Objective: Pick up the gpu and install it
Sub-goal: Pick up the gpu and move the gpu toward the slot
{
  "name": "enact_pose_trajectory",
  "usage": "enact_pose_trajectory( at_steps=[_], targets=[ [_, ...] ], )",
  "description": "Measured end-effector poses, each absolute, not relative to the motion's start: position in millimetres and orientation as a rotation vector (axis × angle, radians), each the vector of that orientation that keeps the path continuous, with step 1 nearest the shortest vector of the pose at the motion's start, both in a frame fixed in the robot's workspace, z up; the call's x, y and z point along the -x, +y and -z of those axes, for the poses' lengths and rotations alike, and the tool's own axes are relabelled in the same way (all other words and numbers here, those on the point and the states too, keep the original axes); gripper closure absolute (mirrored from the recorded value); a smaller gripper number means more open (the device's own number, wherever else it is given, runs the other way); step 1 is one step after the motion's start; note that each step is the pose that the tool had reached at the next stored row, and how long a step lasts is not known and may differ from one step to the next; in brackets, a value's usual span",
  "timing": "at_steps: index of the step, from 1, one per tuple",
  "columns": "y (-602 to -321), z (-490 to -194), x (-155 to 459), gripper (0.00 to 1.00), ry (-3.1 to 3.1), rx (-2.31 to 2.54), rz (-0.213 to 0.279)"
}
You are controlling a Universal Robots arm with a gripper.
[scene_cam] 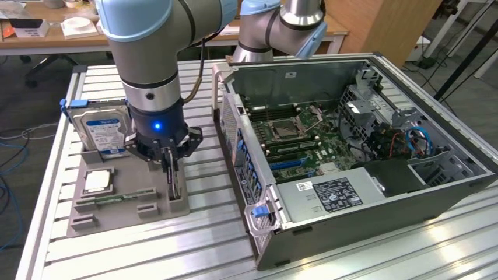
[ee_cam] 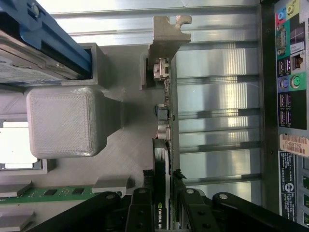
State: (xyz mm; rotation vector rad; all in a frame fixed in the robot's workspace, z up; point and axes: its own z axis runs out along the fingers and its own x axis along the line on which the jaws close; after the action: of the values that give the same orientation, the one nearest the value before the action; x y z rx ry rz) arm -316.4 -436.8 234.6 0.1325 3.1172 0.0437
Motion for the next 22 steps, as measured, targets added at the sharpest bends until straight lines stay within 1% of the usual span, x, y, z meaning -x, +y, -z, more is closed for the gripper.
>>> enact_pose_trajectory(
  at_steps=[22],
  targets=[
    [-436.8, -234.6, 316.6, 0.74, 3.117, -0.132, -0.044]
  ],
)
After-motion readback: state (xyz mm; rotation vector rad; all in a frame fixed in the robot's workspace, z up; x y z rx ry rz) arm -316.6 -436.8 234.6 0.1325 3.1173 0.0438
